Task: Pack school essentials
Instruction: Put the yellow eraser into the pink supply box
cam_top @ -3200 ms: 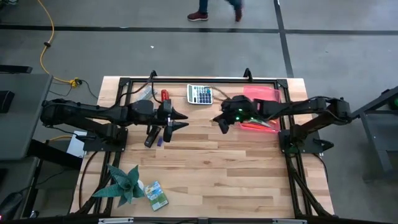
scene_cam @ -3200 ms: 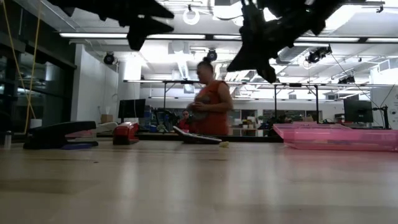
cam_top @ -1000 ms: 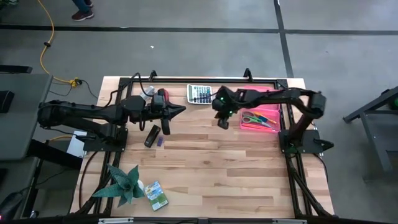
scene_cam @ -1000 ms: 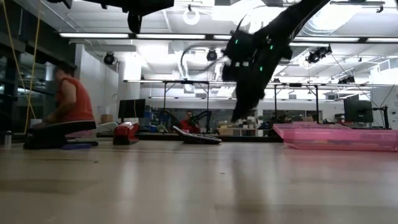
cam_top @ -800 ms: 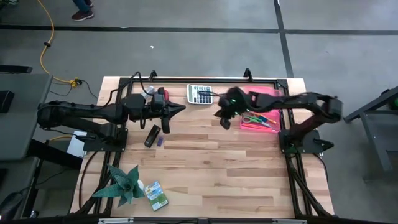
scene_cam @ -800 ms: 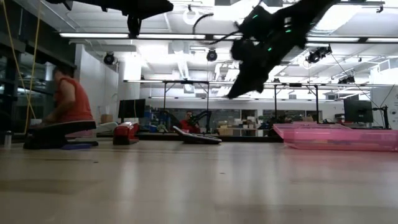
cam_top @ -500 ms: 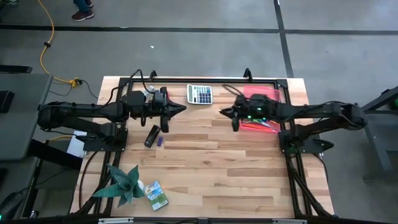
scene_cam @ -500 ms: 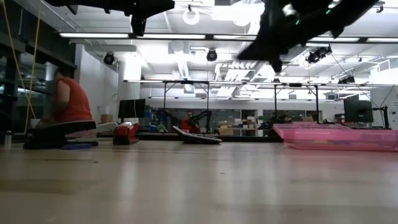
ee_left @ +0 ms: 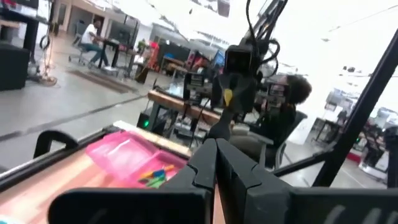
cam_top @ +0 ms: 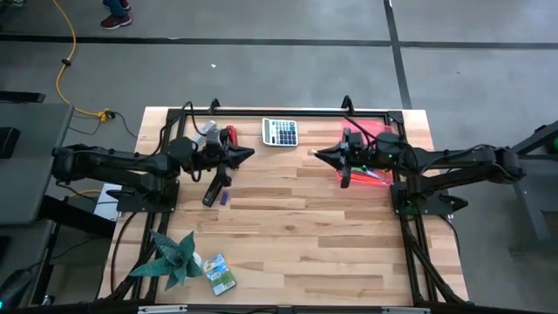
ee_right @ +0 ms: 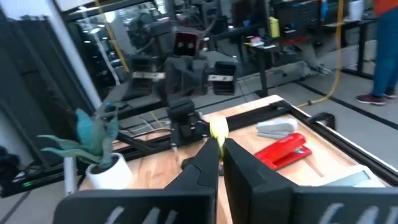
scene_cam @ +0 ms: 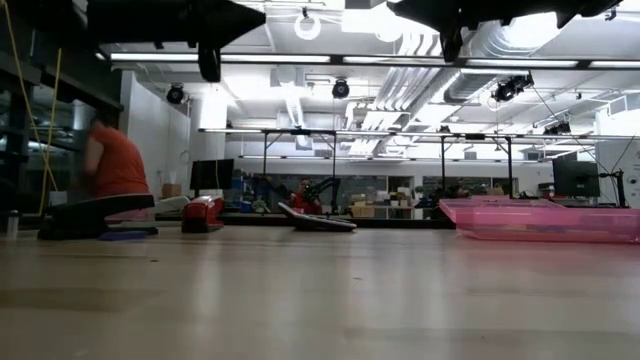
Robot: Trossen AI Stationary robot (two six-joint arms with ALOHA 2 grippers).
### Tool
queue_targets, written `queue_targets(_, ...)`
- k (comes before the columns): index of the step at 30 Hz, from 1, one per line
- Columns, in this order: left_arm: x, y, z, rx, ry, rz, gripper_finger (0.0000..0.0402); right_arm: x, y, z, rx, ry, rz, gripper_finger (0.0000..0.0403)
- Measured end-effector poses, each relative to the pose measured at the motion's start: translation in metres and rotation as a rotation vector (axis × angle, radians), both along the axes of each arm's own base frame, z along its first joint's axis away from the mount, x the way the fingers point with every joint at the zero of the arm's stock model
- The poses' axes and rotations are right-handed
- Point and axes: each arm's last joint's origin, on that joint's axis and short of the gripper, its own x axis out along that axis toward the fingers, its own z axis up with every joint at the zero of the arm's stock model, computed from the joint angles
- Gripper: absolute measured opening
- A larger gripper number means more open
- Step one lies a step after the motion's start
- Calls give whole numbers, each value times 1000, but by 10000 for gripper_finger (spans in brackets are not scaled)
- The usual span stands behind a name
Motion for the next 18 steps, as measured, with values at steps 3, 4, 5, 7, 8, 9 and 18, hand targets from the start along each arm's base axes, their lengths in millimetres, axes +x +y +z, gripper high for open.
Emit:
queue_targets(3, 0, 0, -1, -1, 4, 0, 0, 0, 2, 1, -1, -8, 13, 0)
queue_targets(4, 0, 0, -1, -1, 5, 0, 0, 0, 2, 1, -1, -8, 14, 0)
queue_targets(5, 0, 0, -1, -1, 3, 0, 0, 0, 2, 1, -1, -8, 14, 0)
queue_targets(7, 0, 0, -1, -1, 4, 0, 0, 0, 2, 1, -1, -10, 16, 0)
queue_targets(8, 0, 0, -1, -2, 7, 0, 0, 0, 2, 1, 0, -11, 18, 0)
queue_targets(9, 0, 0, -1, -2, 8, 0, 0, 0, 2, 1, 3, -13, 18, 0)
queue_targets(18, 0, 0, -1, -3, 10, 0, 0, -10, -15, -11, 205, 344, -255, 0)
